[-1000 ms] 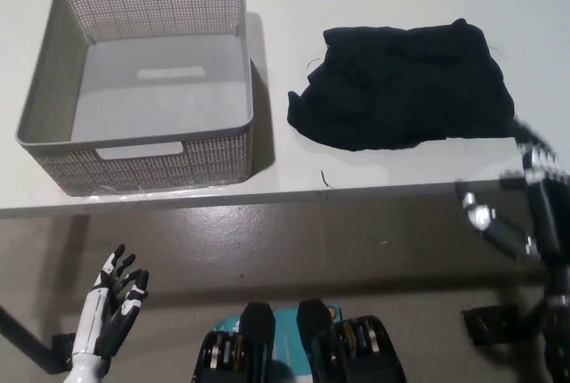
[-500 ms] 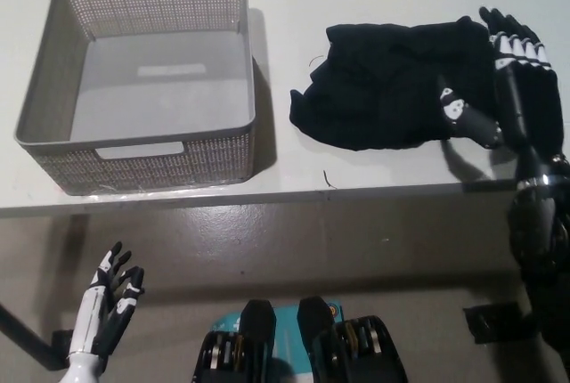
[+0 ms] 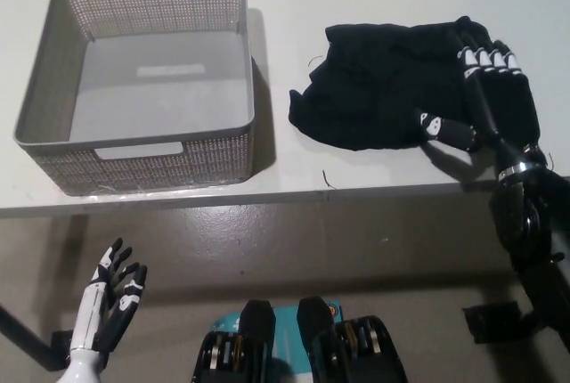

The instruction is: Use the right hand to pick up a t shirt on the right hand side and place it into a contianer on the left side

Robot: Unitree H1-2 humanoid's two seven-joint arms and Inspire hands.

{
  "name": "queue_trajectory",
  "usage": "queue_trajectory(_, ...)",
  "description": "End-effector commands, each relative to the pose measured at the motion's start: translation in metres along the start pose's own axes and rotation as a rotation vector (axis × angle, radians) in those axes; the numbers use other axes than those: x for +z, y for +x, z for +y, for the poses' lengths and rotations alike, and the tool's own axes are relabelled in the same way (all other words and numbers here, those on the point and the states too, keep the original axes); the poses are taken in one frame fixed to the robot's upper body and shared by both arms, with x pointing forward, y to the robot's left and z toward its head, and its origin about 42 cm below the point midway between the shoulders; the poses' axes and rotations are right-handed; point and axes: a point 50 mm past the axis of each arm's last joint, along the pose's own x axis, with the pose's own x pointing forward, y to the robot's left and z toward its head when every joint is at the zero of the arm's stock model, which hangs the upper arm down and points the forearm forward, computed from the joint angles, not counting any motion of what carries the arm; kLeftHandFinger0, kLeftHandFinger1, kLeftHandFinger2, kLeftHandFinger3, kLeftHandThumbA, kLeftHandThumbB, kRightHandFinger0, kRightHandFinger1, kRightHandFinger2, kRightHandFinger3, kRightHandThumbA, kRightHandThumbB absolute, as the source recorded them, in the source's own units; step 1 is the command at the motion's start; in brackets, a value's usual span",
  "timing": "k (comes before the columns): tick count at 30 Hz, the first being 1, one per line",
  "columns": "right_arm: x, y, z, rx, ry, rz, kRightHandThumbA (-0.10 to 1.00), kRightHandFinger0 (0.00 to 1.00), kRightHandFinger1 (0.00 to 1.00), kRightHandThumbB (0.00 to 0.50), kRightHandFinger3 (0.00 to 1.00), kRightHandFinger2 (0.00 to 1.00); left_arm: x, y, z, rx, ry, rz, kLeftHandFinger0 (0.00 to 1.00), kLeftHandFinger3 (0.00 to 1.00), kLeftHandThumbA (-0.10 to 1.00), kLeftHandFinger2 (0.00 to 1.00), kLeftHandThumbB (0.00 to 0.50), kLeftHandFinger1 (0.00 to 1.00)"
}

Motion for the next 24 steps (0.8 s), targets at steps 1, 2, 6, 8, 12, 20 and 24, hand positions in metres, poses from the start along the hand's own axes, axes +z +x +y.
queue_trajectory(1,-0.006,0.011,-0.017,-0.023,-0.068,-0.015,0.81,1.0,1.0,0.5,1.0,1.0,0.015,0.013,0.01,0.008,0.019,-0.093,0.75,1.0,0.78,0.97,0.354,0.87)
queue_trajectory(2,-0.007,0.01,-0.017,-0.02,-0.07,-0.014,0.8,1.0,1.0,0.5,1.0,1.0,0.016,0.013,0.01,0.009,0.021,-0.094,0.75,1.0,0.78,0.97,0.356,0.88)
queue_trajectory(6,-0.011,0.004,-0.012,0.0,-0.069,0.002,0.82,1.0,1.0,0.5,1.0,1.0,0.016,0.014,0.01,0.006,0.016,-0.096,0.76,1.0,0.77,0.97,0.351,0.88)
queue_trajectory(8,-0.013,0.002,-0.006,0.024,-0.078,0.011,0.83,1.0,1.0,0.5,1.0,1.0,0.016,0.013,0.01,0.006,0.013,-0.095,0.76,1.0,0.76,0.97,0.347,0.88)
queue_trajectory(12,-0.015,0.006,-0.002,0.038,-0.082,0.017,0.84,1.0,1.0,0.5,1.0,1.0,0.017,0.017,0.01,-0.003,0.027,-0.101,0.76,1.0,0.77,0.97,0.34,0.88)
queue_trajectory(20,-0.005,0.016,0.006,0.054,-0.087,0.016,0.85,1.0,1.0,0.5,1.0,1.0,0.021,0.02,0.01,-0.007,0.025,-0.113,0.77,1.0,0.76,0.98,0.341,0.89)
queue_trajectory(24,0.003,0.016,0.011,0.081,-0.064,0.012,0.85,1.0,1.0,0.5,1.0,1.0,0.021,0.02,0.01,-0.007,0.025,-0.117,0.77,1.0,0.76,0.97,0.347,0.88)
